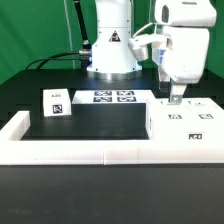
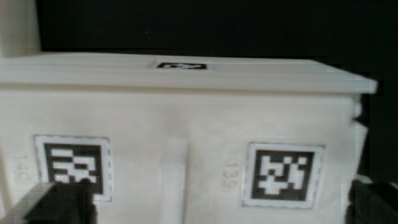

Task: Assemble cabinet

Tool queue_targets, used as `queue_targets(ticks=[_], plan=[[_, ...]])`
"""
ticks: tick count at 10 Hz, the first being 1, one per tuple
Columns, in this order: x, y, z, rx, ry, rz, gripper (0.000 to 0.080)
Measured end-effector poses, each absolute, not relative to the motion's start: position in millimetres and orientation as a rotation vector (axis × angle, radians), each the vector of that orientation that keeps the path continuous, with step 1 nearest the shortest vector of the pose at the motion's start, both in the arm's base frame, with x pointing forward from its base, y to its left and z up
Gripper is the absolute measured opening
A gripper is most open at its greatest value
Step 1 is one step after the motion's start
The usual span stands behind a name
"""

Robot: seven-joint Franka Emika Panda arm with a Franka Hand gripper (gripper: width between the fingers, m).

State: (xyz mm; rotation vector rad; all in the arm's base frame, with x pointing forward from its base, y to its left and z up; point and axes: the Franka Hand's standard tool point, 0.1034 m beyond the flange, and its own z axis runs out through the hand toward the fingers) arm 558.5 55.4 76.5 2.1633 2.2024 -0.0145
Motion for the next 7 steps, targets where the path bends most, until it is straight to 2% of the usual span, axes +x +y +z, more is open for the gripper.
queue_targets(ticks=[3,5,7], plan=[[522,35,100.8,2.234,2.033,0.160,0.0797],[492,39,104.1,2.336,1.896,0.239,0.0797],[474,46,96.6,2.445,1.783,0.263,0.0797]])
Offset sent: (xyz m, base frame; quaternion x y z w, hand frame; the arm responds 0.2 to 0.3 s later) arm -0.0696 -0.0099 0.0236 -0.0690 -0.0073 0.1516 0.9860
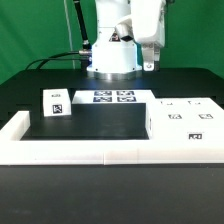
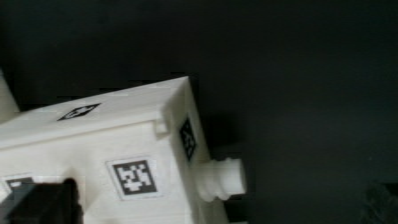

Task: Assemble cabinet

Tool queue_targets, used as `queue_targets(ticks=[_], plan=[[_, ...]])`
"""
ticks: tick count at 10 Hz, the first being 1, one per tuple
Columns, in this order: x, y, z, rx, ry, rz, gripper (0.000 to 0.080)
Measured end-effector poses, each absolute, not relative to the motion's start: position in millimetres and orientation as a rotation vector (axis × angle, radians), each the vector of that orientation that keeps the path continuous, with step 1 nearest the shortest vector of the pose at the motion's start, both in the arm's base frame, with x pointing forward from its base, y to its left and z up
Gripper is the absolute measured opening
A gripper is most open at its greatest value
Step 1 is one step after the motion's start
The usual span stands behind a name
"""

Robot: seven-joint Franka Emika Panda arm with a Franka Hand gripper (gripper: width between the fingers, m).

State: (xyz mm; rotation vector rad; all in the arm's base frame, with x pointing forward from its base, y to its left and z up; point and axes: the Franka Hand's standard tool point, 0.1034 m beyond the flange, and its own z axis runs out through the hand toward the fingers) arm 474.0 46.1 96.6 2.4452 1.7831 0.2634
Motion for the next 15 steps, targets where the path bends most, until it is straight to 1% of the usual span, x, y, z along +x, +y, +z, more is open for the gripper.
queue_targets(ticks=[4,6,7,8,10,12,14,15], plan=[[473,46,94.9,2.489,1.736,0.258,0.0797],[474,46,95.0,2.611,1.576,0.270,0.0797],[472,48,94.5,2.709,1.429,0.289,0.0797],[467,56,91.3,2.842,1.202,0.306,0.0797],[467,72,85.0,2.994,0.889,0.353,0.0797],[469,68,75.4,3.059,0.738,0.373,0.0797],[469,68,74.8,3.125,0.527,0.368,0.0797],[469,69,74.7,3.131,0.507,0.368,0.0797]])
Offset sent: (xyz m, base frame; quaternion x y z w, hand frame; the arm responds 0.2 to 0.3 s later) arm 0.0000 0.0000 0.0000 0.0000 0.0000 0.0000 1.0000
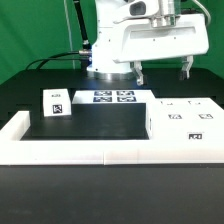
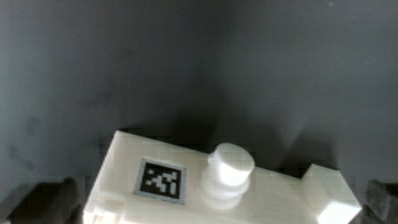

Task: Assemble cabinet

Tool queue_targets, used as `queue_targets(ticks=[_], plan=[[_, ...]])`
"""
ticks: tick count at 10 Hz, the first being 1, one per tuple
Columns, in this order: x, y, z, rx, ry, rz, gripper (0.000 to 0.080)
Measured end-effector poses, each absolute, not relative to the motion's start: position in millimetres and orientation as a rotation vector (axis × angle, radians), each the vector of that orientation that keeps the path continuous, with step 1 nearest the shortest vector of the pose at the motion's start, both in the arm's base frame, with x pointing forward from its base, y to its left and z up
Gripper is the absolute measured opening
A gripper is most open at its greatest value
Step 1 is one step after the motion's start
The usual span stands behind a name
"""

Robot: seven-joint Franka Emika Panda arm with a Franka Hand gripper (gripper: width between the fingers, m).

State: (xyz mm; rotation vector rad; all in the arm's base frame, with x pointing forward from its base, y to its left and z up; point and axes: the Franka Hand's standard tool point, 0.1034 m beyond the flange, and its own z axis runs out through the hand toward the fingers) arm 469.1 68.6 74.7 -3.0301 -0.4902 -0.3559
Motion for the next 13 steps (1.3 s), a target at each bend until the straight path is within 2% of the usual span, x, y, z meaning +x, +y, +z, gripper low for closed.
queue_targets(ticks=[3,9,13], plan=[[467,88,71.3,-3.031,-0.275,-0.420,0.0797],[473,95,38.2,-3.042,-0.301,-0.504,0.0797],[475,92,38.8,-3.044,-0.336,-0.501,0.0797]])
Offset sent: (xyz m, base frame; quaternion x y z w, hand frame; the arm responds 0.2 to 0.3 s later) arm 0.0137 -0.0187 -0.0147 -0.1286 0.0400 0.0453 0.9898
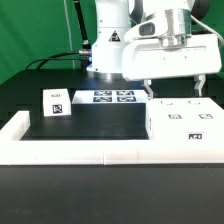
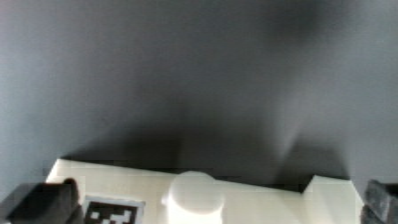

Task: Assemble cabinet

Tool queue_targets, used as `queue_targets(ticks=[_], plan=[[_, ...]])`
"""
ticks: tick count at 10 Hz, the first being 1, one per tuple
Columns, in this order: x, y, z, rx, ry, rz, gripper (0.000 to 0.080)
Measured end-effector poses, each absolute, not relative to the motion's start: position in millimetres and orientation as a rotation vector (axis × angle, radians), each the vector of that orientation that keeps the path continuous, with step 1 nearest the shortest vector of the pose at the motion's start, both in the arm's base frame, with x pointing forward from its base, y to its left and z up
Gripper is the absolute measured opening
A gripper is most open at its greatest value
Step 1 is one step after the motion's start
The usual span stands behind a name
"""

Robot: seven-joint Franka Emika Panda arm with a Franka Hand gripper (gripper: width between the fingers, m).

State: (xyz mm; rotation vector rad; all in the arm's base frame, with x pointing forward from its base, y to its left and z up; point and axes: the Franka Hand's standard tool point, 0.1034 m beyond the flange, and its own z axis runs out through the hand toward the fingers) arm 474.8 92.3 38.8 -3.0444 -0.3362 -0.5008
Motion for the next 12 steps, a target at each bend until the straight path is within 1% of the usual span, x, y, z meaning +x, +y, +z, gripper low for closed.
queue_targets(ticks=[1,2,3,4,5,6,8,12], plan=[[475,92,38.8,-3.044,-0.343,-0.501,0.0797],[475,90,35.0,-3.048,-0.322,-0.501,0.0797],[475,84,22.5,-3.061,-0.281,-0.482,0.0797],[486,77,17.0,-3.069,-0.268,-0.472,0.0797],[497,78,17.0,-3.071,-0.247,-0.457,0.0797],[500,79,14.7,-3.076,-0.212,-0.412,0.0797],[500,81,11.3,-3.078,-0.195,-0.372,0.0797],[500,80,10.9,-3.079,-0.207,-0.373,0.0797]])
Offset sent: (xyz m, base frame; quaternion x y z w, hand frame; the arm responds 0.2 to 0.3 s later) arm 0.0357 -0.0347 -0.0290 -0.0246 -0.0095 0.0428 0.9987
